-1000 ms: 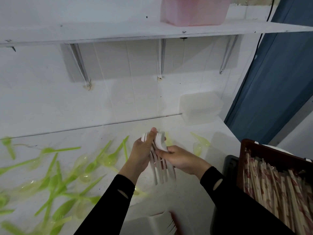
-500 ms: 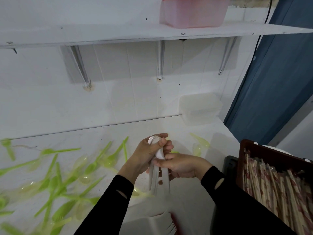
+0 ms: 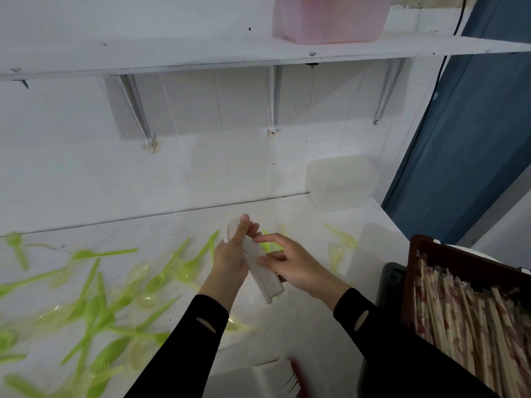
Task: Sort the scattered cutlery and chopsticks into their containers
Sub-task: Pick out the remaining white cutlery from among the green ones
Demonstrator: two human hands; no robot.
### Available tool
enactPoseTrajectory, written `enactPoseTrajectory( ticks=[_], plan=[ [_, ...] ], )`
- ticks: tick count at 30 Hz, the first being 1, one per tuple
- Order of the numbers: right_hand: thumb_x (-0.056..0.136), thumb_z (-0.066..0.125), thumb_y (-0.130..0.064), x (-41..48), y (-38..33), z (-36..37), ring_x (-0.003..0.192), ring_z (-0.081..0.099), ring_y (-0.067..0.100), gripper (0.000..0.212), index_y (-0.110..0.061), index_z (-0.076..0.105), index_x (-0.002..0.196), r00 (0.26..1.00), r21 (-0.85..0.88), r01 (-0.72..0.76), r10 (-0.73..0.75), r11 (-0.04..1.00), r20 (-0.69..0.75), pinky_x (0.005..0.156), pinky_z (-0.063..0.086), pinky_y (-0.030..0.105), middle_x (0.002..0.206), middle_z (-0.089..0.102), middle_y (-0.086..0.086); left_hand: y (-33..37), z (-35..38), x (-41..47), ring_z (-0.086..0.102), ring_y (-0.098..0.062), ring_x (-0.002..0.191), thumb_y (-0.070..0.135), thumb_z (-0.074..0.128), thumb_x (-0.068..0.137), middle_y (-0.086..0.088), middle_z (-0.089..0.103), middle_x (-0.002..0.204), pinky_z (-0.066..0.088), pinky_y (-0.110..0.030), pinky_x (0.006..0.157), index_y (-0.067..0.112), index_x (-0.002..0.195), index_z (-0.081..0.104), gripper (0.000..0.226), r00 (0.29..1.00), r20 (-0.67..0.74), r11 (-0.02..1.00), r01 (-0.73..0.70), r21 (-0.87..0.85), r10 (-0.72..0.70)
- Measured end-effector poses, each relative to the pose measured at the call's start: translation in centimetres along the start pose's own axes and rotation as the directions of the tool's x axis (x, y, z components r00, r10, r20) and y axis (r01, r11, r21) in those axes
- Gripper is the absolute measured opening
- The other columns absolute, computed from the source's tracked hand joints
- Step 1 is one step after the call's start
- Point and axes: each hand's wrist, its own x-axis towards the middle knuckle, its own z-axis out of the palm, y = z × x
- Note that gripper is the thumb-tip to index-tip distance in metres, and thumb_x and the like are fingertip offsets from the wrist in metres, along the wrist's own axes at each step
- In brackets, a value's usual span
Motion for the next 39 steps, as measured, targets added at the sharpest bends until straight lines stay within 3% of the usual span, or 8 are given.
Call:
enactPoseTrajectory(
  ticks=[7, 12, 17, 22, 27, 30, 35, 39],
  plan=[
    [0.094, 0.065, -0.016, -0.4, -0.2, -0.3, 0.096, 0.072, 0.021, 0.054, -0.039, 0.043, 0.138, 0.990, -0.043, -0.038, 0.044, 0.998, 0.135, 0.082, 0.057, 0.041, 0.107, 0.073, 0.009, -0.4, -0.2, 0.6, 0.062, -0.012, 0.069, 0.042, 0.073, 0.081, 0.003, 0.061, 0.069, 0.052, -0.026, 0.067, 0.012, 0.080, 0.061, 0.033, 0.993, -0.079, 0.996, -0.088, 0.009, 0.089],
    [0.096, 0.061, -0.009, -0.5, -0.1, -0.5, 0.094, 0.072, 0.031, 0.052, -0.036, 0.041, 0.136, 0.983, -0.035, -0.045, 0.050, 0.998, 0.176, 0.086, 0.055, 0.055, 0.105, 0.072, 0.017, 0.3, -0.4, 1.7, 0.059, -0.013, 0.095, 0.064, 0.055, 0.085, 0.002, 0.057, 0.088, 0.052, -0.025, 0.077, 0.011, 0.105, 0.057, 0.056, 0.997, -0.070, 0.995, 0.020, -0.100, -0.027],
    [0.100, 0.050, -0.009, -0.8, -0.3, 0.0, 0.086, 0.069, 0.025, 0.055, -0.041, 0.030, 0.140, 0.971, -0.103, -0.061, 0.082, 0.993, 0.223, 0.082, 0.058, 0.043, 0.106, 0.068, 0.017, 0.2, -0.4, 1.4, 0.057, -0.012, 0.072, 0.063, 0.045, 0.093, 0.001, 0.048, 0.067, 0.048, -0.023, 0.070, 0.012, 0.079, 0.052, 0.053, 0.992, -0.097, 0.992, 0.075, -0.105, -0.086],
    [0.097, 0.056, -0.017, -0.4, -0.1, -0.1, 0.080, 0.064, 0.016, 0.058, -0.041, 0.030, 0.143, 0.993, -0.249, -0.010, 0.039, 0.968, 0.111, 0.074, 0.055, 0.032, 0.108, 0.064, 0.010, 0.4, -0.3, 1.4, 0.052, -0.014, 0.070, 0.062, 0.044, 0.093, -0.001, 0.047, 0.068, 0.048, -0.026, 0.076, 0.010, 0.079, 0.049, 0.054, 0.993, -0.086, 0.983, 0.064, -0.170, -0.080],
    [0.088, 0.069, -0.027, -0.1, 0.6, 0.1, 0.113, 0.056, 0.021, 0.057, -0.023, 0.038, 0.137, 0.959, -0.627, 0.171, -0.275, 0.760, -0.072, 0.086, 0.046, 0.033, 0.128, 0.053, -0.004, 1.9, -0.6, 1.4, 0.052, -0.010, 0.067, 0.056, 0.047, 0.096, 0.002, 0.048, 0.073, 0.050, -0.023, 0.077, 0.012, 0.083, 0.051, 0.046, 0.983, -0.178, 0.952, -0.098, -0.291, 0.047],
    [0.094, 0.061, -0.030, 0.0, 0.0, 0.0, 0.112, 0.059, 0.022, 0.049, -0.014, 0.046, 0.137, 0.923, -0.763, 0.170, -0.373, 0.624, -0.100, 0.090, 0.044, 0.033, 0.135, 0.057, -0.002, 2.3, -0.4, 0.8, 0.053, -0.012, 0.069, 0.056, 0.045, 0.097, 0.001, 0.048, 0.076, 0.050, -0.025, 0.080, 0.012, 0.085, 0.051, 0.046, 0.987, -0.142, 0.938, -0.114, -0.327, 0.071],
    [0.090, 0.069, -0.030, -0.6, -0.9, -0.7, 0.100, 0.067, 0.012, 0.037, -0.017, 0.059, 0.124, 0.935, -0.360, 0.205, -0.291, 0.910, -0.204, 0.090, 0.053, 0.034, 0.113, 0.070, -0.003, 3.1, 0.9, -3.5, 0.061, -0.021, 0.115, 0.025, 0.052, 0.100, -0.007, 0.058, 0.124, 0.052, -0.037, 0.092, 0.006, 0.120, 0.050, 0.027, 0.978, 0.193, 0.993, -0.054, -0.106, 0.073],
    [0.095, 0.063, -0.019, -1.9, -2.2, -0.9, 0.101, 0.071, 0.016, 0.030, -0.010, 0.059, 0.123, 0.990, 0.097, 0.138, -0.136, 0.986, -0.020, 0.091, 0.054, 0.025, 0.110, 0.073, 0.006, 3.1, 0.1, -7.1, 0.058, -0.022, 0.123, 0.002, 0.050, 0.097, -0.009, 0.061, 0.130, 0.056, -0.032, 0.088, 0.005, 0.133, 0.048, 0.037, 0.932, 0.350, 0.982, -0.142, 0.123, 0.090]
  ],
)
